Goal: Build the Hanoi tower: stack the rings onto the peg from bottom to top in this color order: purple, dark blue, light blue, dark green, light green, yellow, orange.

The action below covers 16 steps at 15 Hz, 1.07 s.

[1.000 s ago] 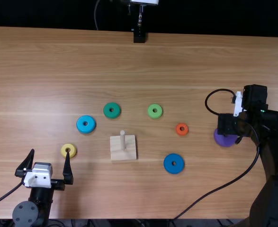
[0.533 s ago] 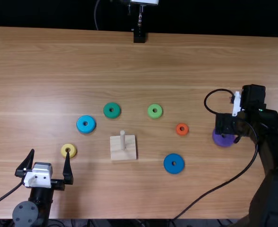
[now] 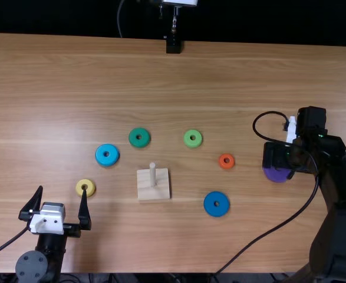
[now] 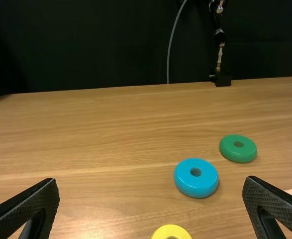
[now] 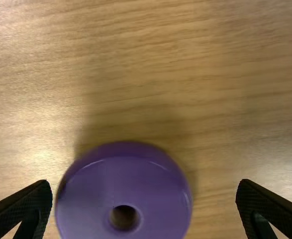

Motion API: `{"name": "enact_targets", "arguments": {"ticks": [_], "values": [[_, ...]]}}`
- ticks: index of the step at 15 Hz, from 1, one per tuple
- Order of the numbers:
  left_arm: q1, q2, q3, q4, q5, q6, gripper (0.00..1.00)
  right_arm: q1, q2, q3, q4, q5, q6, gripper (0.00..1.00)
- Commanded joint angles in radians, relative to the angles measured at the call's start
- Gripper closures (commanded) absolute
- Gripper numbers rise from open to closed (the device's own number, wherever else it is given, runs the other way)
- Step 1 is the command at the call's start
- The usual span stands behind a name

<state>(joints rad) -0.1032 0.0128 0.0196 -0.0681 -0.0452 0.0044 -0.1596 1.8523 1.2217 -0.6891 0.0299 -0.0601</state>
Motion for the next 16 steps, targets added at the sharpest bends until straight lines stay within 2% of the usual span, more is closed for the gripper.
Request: {"name": "enact_targets", "arguments": {"ticks": [1,12,14,15,16], "values": [[0.003,-0.013,-0.020,-0.011,0.005,0.014,0.00,0.006,0.024,-0.013,0.001,-0.045,0.034,0.00],[0.003,-0.013,-0.020,-0.011,0.005,0.014,0.00,0.009,0.045,-0.065,-0.010,-0.043,0.029,0.00],[0.003,-0.013,-0.020,-0.011,0.005,0.014,0.00,0.020,0.045,-0.067,-0.013,-0.045,0.029,0.59],[0.003,-0.013,-0.020,-0.011,0.005,0.014,0.00,0.020,0.044,-0.068,-0.013,-0.045,0.029,0.83],[0.003,-0.013,-0.020,-0.011,0.005,0.014,0.00,0.022,0.044,-0.070,-0.010,-0.045,0.031,1.00]]}}
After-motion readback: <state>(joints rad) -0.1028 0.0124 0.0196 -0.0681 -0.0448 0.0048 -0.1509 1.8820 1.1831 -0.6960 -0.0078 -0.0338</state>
